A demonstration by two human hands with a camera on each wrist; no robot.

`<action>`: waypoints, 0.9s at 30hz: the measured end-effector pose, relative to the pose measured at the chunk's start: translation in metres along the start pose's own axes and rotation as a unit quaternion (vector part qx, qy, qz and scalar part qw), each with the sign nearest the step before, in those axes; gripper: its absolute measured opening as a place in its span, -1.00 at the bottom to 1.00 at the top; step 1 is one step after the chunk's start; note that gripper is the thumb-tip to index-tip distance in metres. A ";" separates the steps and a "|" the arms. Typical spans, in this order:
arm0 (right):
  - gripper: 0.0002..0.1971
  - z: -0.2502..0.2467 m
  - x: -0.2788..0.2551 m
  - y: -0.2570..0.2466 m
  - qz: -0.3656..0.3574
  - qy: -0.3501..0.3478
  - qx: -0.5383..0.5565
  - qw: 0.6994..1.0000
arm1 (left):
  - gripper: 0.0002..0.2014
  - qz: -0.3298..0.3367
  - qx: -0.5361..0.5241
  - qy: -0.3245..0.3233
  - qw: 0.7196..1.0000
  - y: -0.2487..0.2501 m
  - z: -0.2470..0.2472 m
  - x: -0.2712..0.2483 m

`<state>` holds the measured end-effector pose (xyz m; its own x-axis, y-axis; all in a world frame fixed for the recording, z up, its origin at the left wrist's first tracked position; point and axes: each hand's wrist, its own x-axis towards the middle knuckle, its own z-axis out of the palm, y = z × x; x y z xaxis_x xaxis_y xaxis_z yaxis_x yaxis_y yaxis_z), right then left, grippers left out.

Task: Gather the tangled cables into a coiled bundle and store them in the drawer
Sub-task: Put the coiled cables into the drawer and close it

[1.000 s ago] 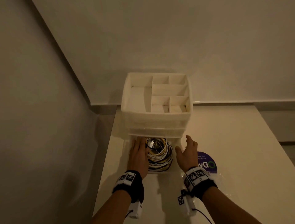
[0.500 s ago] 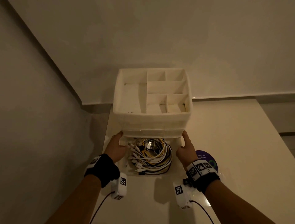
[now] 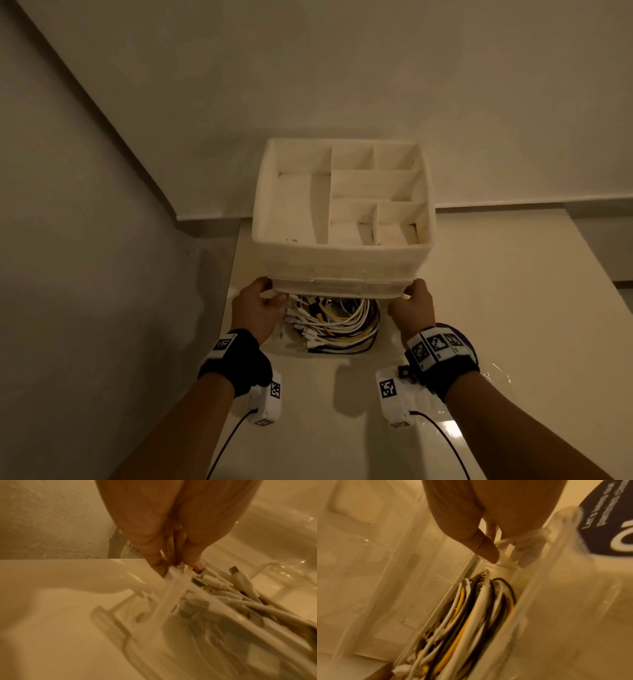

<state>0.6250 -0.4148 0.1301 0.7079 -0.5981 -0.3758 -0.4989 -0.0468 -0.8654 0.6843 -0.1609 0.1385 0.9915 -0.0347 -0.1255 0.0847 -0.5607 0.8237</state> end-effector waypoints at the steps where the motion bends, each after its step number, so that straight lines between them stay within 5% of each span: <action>1: -0.57 -0.005 -0.002 -0.001 -0.008 -0.019 0.003 1.000 | -0.73 -0.003 -0.006 -0.028 1.000 -0.003 -0.003 -0.001; 5: -0.14 -0.046 -0.010 0.006 -0.051 -0.228 -0.008 0.972 | -0.39 -0.072 -0.090 -0.149 0.982 -0.017 -0.017 -0.005; 7: 0.04 -0.067 -0.013 0.012 -0.098 -0.324 -0.121 0.933 | -0.15 -0.038 -0.010 -0.209 0.977 -0.021 -0.028 -0.007; 10: 0.19 -0.082 -0.013 0.012 -0.156 -0.360 -0.302 0.869 | 0.14 0.045 0.189 -0.317 0.928 -0.026 -0.037 -0.011; 13: 0.32 -0.076 -0.008 0.004 -0.135 -0.363 -0.325 0.862 | 0.36 0.039 0.257 -0.356 0.898 -0.031 -0.036 -0.008; 15: 0.35 -0.071 -0.005 -0.001 -0.114 -0.360 -0.308 0.873 | 0.45 0.035 0.224 -0.339 0.913 -0.033 -0.031 -0.004; 19: 0.26 -0.067 -0.004 0.004 -0.119 -0.316 -0.267 0.903 | 0.34 0.039 0.099 -0.269 0.957 -0.032 -0.020 -0.008; 27: -0.12 -0.047 -0.005 0.023 -0.140 -0.182 -0.143 0.963 | -0.21 0.026 -0.013 -0.117 0.993 -0.027 0.003 -0.015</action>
<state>0.5862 -0.4510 0.1275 0.9370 -0.2118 -0.2778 -0.3436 -0.4140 -0.8430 0.6664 -0.1480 0.1165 0.9445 -0.2560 -0.2058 0.0403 -0.5316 0.8461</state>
